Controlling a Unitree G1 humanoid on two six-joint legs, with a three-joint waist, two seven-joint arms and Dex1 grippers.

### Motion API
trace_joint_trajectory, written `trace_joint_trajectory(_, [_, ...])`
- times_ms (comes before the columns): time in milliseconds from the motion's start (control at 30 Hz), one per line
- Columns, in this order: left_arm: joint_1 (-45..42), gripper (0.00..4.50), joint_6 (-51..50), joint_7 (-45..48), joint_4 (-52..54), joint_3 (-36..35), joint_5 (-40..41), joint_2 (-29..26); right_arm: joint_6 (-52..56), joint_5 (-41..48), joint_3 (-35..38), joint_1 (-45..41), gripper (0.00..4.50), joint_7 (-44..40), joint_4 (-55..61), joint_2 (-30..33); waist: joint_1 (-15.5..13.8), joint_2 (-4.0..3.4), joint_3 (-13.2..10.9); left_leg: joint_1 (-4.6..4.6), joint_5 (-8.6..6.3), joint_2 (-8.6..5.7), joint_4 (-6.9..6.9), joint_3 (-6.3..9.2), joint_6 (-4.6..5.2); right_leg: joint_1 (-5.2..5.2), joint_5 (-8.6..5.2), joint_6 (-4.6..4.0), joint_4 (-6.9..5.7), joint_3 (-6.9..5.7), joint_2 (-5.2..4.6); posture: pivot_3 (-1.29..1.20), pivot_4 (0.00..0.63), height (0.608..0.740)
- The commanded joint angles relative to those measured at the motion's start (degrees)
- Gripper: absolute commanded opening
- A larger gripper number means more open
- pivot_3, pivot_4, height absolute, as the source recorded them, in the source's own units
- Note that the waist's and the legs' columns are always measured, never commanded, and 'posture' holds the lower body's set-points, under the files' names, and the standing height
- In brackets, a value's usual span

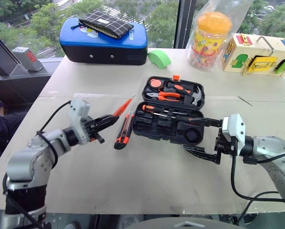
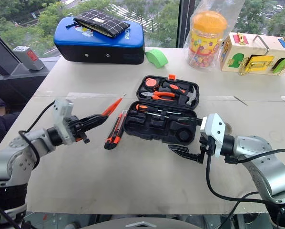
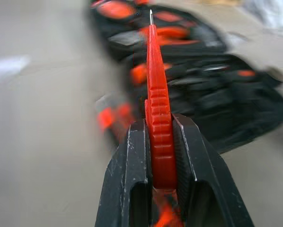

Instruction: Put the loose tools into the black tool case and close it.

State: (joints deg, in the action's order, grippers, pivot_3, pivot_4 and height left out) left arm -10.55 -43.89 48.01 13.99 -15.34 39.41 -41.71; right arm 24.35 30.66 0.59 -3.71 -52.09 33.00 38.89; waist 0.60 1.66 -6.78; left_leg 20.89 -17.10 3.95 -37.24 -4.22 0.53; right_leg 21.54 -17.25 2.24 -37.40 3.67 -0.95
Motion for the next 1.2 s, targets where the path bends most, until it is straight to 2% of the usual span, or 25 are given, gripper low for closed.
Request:
trace_joint_trajectory(33, [-8.93,0.04,13.78,8.25,-7.00,12.85,-13.15,-3.78,0.29,1.10,3.23,1.36,4.50,1.71,3.53,0.97,-0.12,-0.01,-0.02,0.00,0.00,-0.02,0.00,0.00,0.00,0.00,0.00,0.00,0.00,0.01,0.02,0.00,0.150,0.740])
trace_joint_trajectory(133, [-18.24,0.04,27.78,14.46,-17.15,22.28,-23.58,-3.66,1.44,1.65,4.98,2.88,4.50,3.59,5.73,1.50,-0.96,-0.06,-0.06,0.03,0.03,-0.33,-0.03,0.08,-0.03,0.01,-0.01,-0.01,-0.02,-0.04,0.06,0.00,0.150,0.740])
trace_joint_trajectory(333, [-30.54,0.04,49.22,24.51,-37.56,30.54,-32.76,0.54,3.36,2.39,8.06,6.26,4.50,6.62,9.79,2.52,-1.08,-0.07,-0.06,0.23,0.01,-0.36,-0.10,-0.02,0.02,0.12,-0.01,0.02,0.17,0.11,0.13,0.00,0.150,0.740])
trace_joint_trajectory(533, [-37.23,0.04,60.90,31.72,-51.57,31.74,-34.89,4.51,4.52,2.97,10.32,8.99,4.50,9.03,12.64,2.65,-1.34,-0.06,-0.05,0.57,0.00,-0.35,-0.27,0.08,0.05,0.15,0.00,0.04,0.26,-0.23,0.15,0.00,0.150,0.740])
trace_joint_trajectory(767, [-45.26,0.04,75.77,32.30,-67.86,33.42,-41.24,9.39,4.74,3.15,11.04,11.72,4.50,11.50,15.16,2.33,-1.42,-0.06,-0.05,0.89,-0.04,-0.39,-0.71,0.39,0.13,0.12,0.02,0.08,0.25,-0.54,0.14,0.00,0.150,0.740])
trace_joint_trajectory(1067, [-47.00,0.04,82.02,33.28,-70.44,33.67,-43.21,11.99,4.60,3.63,13.39,15.60,4.50,12.51,17.32,2.74,-1.40,-0.06,-0.04,0.98,-0.06,-0.39,-0.87,0.62,0.17,0.06,0.04,0.11,0.19,-0.71,0.15,0.00,0.150,0.740])
trace_joint_trajectory(1133, [-47.23,1.08,81.62,33.19,-70.76,33.62,-43.30,12.51,4.60,3.55,13.41,15.88,4.50,12.73,17.50,2.73,-1.40,-0.06,-0.04,0.97,-0.06,-0.39,-0.87,0.64,0.17,0.05,0.04,0.11,0.17,-0.73,0.15,0.00,0.150,0.740])
trace_joint_trajectory(1200, [-48.29,1.83,82.18,30.70,-72.16,32.96,-44.05,12.87,4.64,3.58,13.26,15.95,4.50,13.01,17.64,2.67,-1.38,-0.06,-0.04,0.97,-0.06,-0.39,-0.92,0.64,0.17,0.06,0.04,0.11,0.10,-0.73,0.15,0.00,0.150,0.740])
